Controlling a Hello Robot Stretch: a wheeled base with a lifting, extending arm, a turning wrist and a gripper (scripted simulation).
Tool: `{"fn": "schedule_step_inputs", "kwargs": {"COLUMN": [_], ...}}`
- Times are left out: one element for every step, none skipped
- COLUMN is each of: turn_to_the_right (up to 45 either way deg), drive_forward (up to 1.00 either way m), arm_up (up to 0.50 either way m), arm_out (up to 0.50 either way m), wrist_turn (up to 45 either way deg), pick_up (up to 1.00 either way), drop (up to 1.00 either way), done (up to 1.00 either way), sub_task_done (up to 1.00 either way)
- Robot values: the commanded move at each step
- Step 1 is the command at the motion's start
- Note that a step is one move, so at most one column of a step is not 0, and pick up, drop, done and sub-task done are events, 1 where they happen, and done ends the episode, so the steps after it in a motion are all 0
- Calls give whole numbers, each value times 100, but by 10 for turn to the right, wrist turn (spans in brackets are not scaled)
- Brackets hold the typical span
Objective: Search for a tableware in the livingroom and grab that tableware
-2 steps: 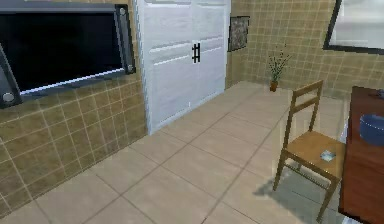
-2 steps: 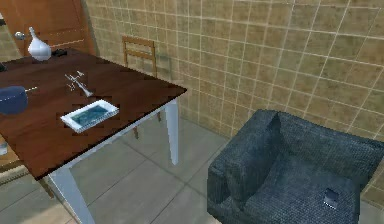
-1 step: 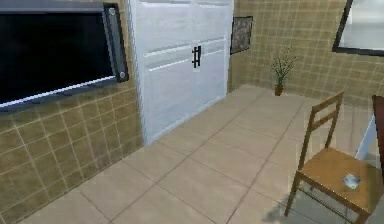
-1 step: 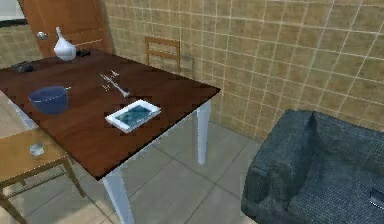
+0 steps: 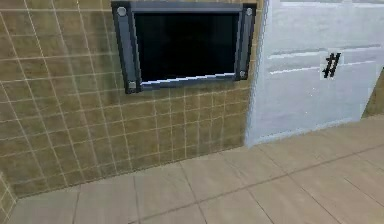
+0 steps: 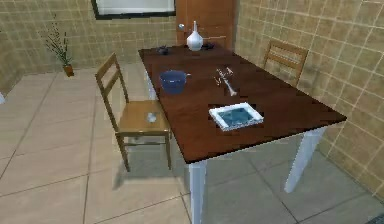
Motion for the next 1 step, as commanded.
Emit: {"fn": "schedule_step_inputs", "kwargs": {"turn_to_the_right": [450], "drive_forward": [0], "arm_up": [0], "arm_out": [0], "wrist_turn": [0], "pick_up": [0], "drop": [0], "done": [0], "sub_task_done": [0]}}
